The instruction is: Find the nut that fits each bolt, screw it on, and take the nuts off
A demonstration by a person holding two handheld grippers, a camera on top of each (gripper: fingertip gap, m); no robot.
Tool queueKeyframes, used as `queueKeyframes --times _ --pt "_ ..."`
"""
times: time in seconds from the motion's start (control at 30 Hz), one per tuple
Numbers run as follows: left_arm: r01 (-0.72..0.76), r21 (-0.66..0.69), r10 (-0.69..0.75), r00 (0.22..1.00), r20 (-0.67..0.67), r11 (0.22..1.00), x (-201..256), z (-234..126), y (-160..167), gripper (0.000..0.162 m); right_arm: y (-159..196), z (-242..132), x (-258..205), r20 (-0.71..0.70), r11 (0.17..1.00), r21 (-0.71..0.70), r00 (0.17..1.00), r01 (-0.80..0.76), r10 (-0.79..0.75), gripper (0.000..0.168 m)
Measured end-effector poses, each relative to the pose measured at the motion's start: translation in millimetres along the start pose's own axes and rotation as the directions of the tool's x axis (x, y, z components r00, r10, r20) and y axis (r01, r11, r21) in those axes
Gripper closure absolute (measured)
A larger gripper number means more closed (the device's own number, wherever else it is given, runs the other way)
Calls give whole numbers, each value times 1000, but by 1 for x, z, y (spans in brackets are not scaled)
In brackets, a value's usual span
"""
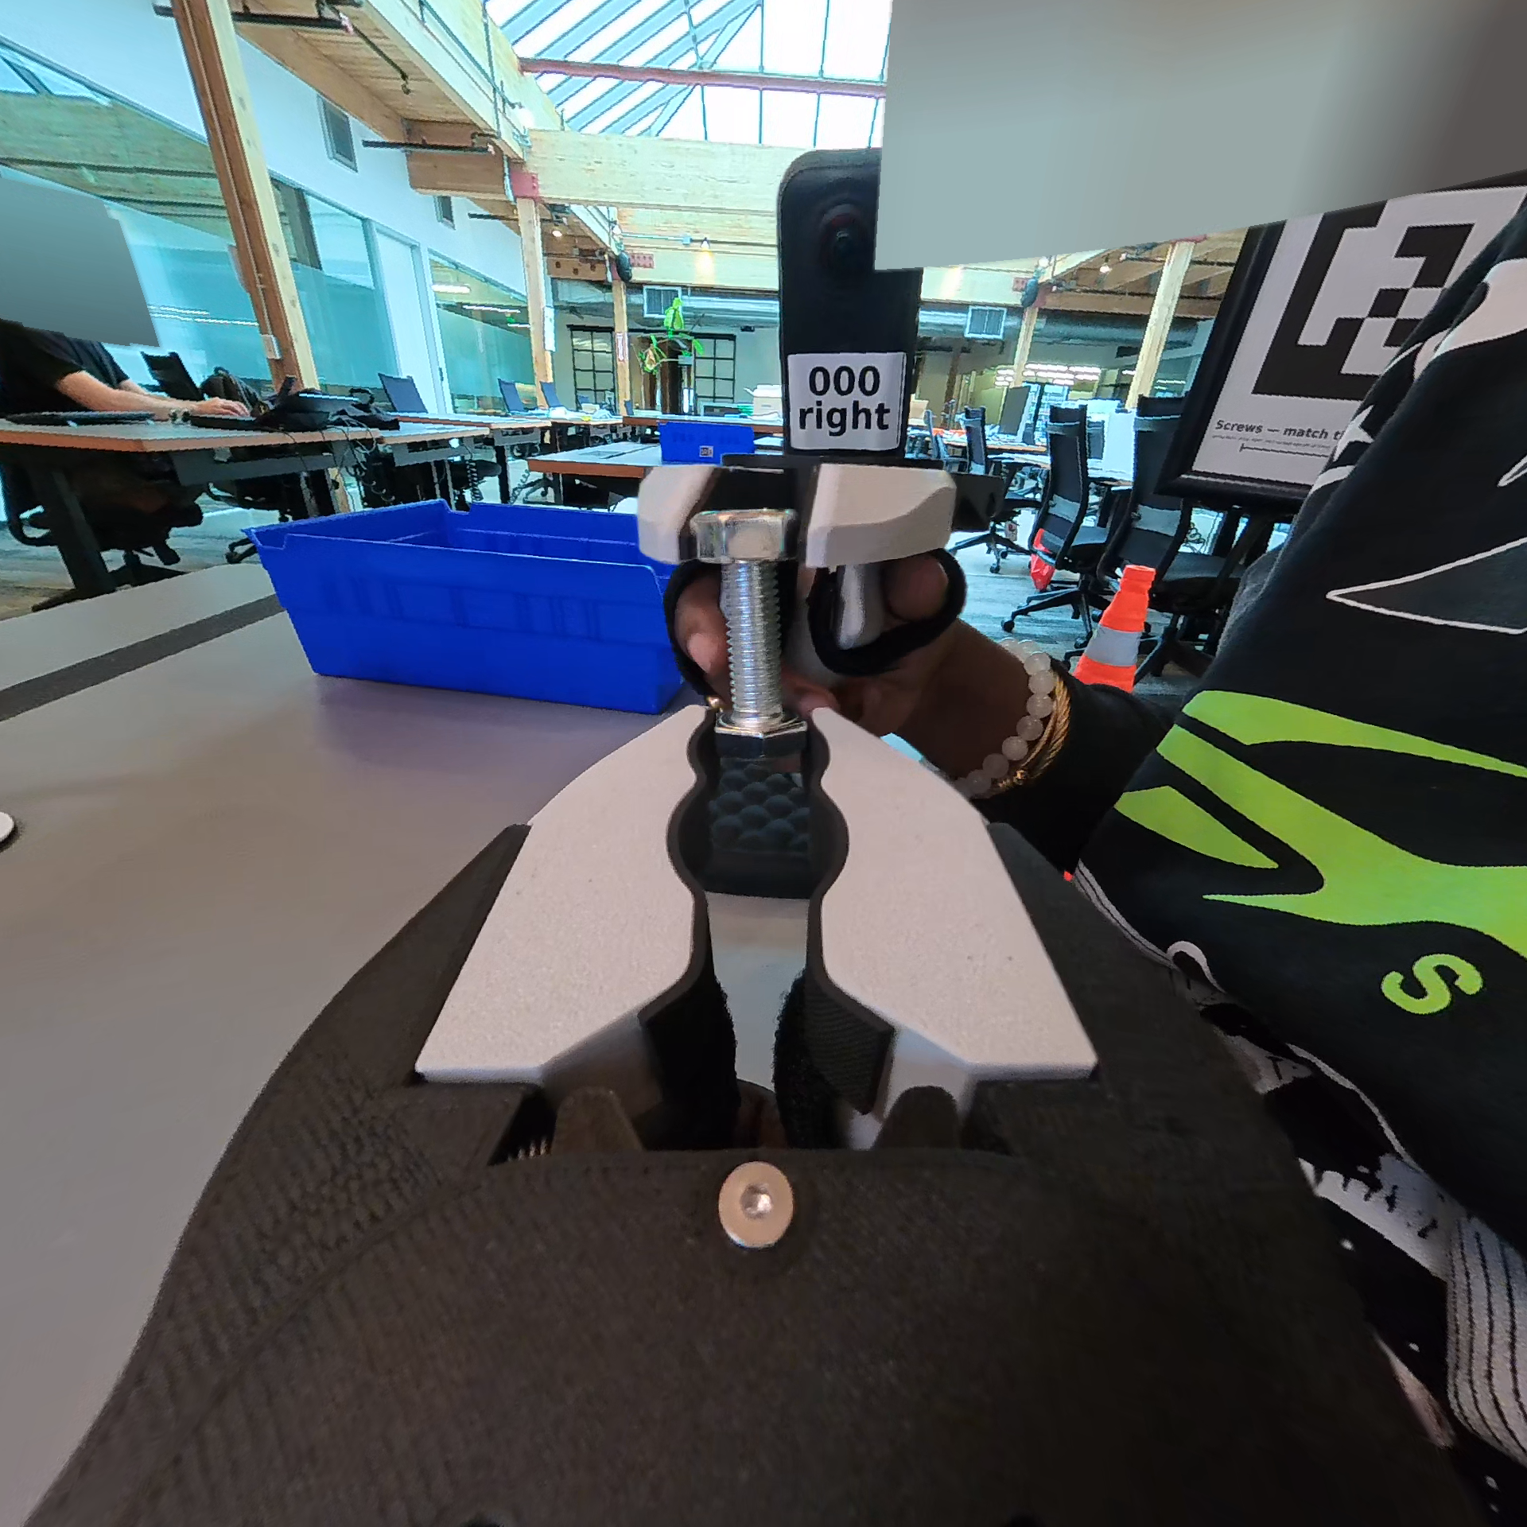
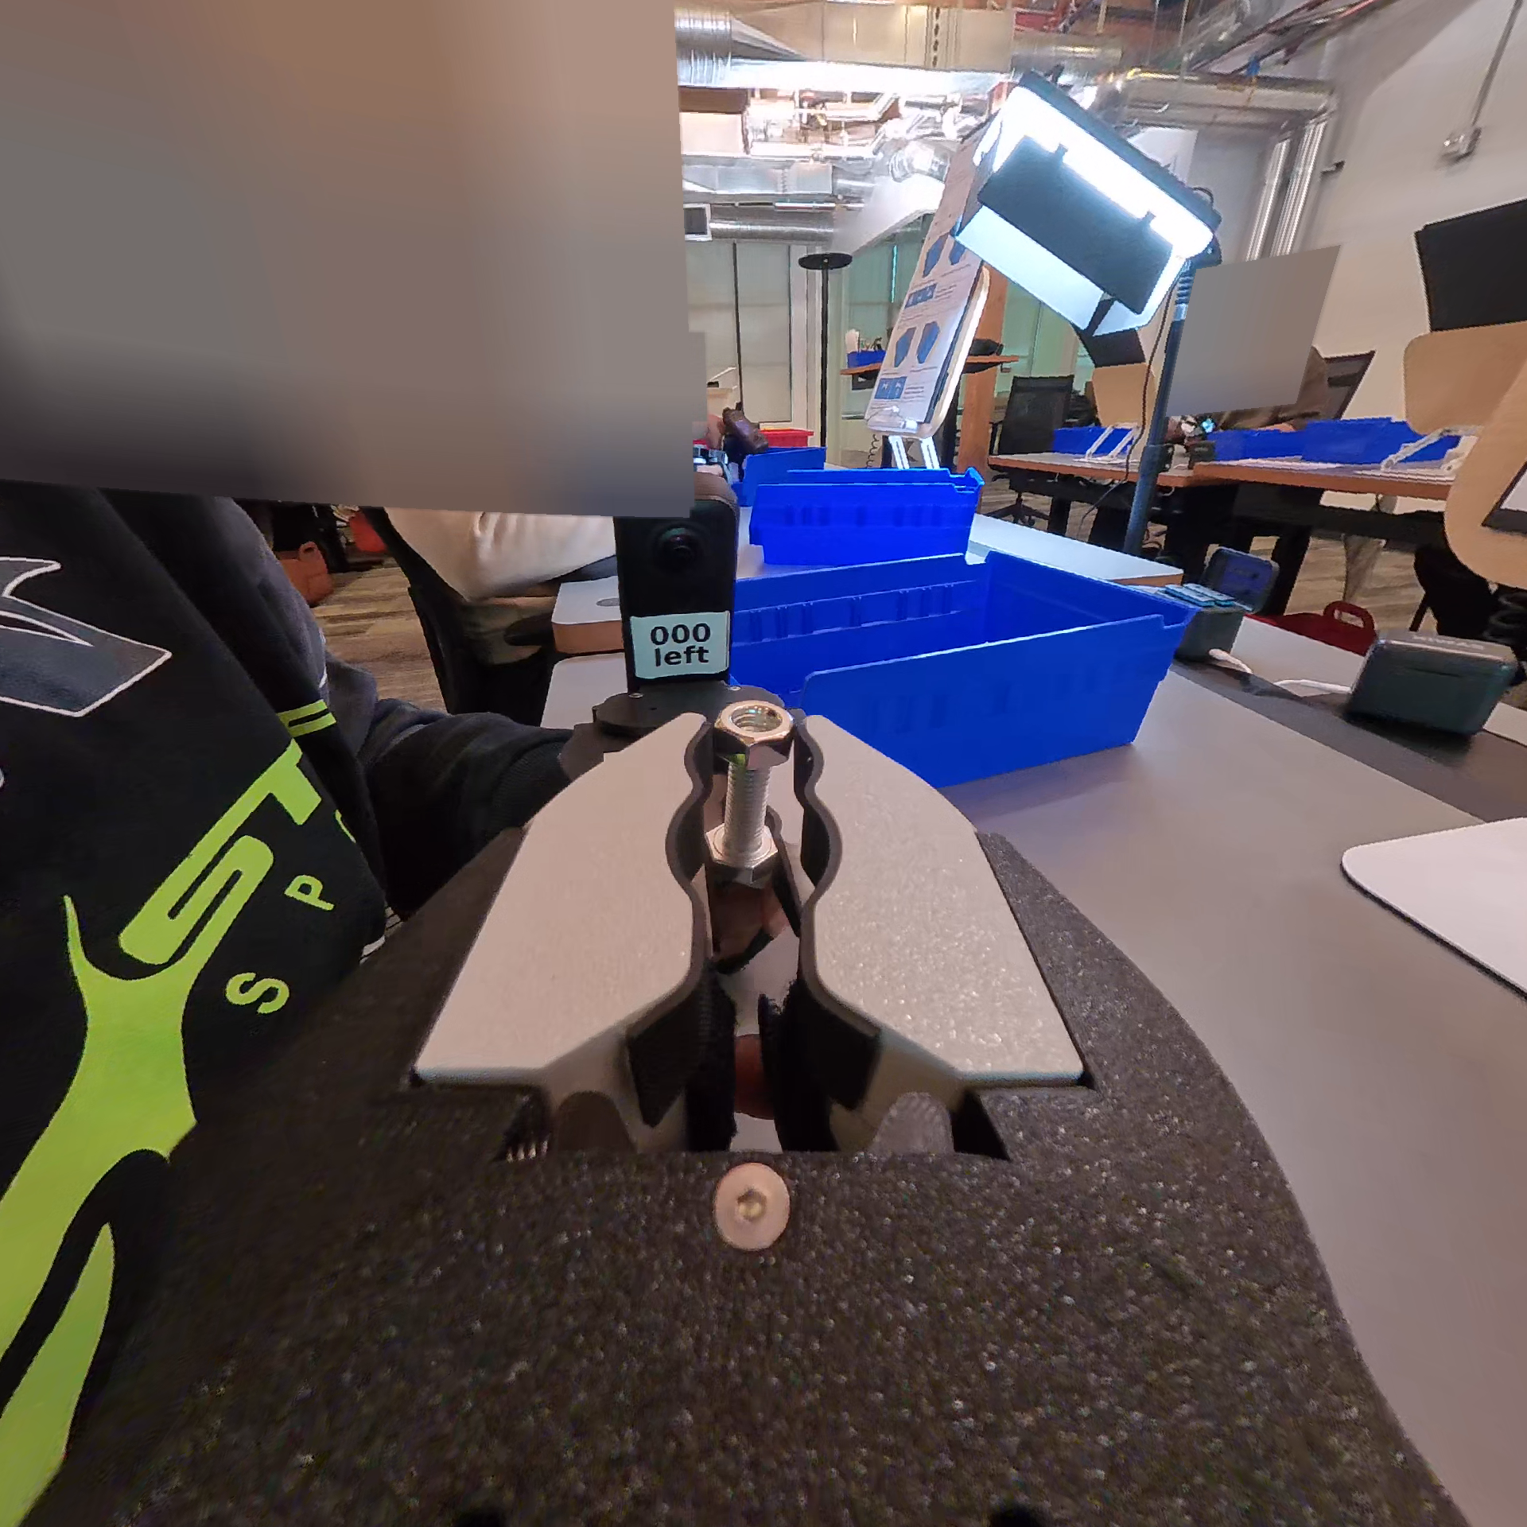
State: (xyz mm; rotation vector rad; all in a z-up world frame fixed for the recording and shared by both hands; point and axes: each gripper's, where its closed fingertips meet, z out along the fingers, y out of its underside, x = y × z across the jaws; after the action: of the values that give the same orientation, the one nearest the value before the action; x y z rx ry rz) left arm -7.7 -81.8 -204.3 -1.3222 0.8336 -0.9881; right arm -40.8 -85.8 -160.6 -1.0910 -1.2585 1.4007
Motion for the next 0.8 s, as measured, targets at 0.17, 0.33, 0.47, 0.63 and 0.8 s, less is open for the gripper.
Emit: queueKeyframes --times 0.17,0.33,0.47,0.63,0.8 --pt "46 15 -45 997 -66 999 8 0 -3 144 -2 -1 -5 50 1000 12 999 11 -11 150" --pt "169 47 -148 943 -298 985 37 -5 -13 144 -11 -3 -29 224 998 57 975 -11 -2 150" --pt "267 33 -218 846 -487 963 62 -12 -20 143 -16 -3 -50 380 996 87 925 -28 -7 150" --pt "387 -13 -294 679 -673 922 86 -23 -30 143 -22 0 -69 532 991 126 847 -51 -24 150" --pt "493 -88 -357 484 -799 866 100 -35 -39 143 -27 4 -80 618 985 166 784 -54 -61 150"
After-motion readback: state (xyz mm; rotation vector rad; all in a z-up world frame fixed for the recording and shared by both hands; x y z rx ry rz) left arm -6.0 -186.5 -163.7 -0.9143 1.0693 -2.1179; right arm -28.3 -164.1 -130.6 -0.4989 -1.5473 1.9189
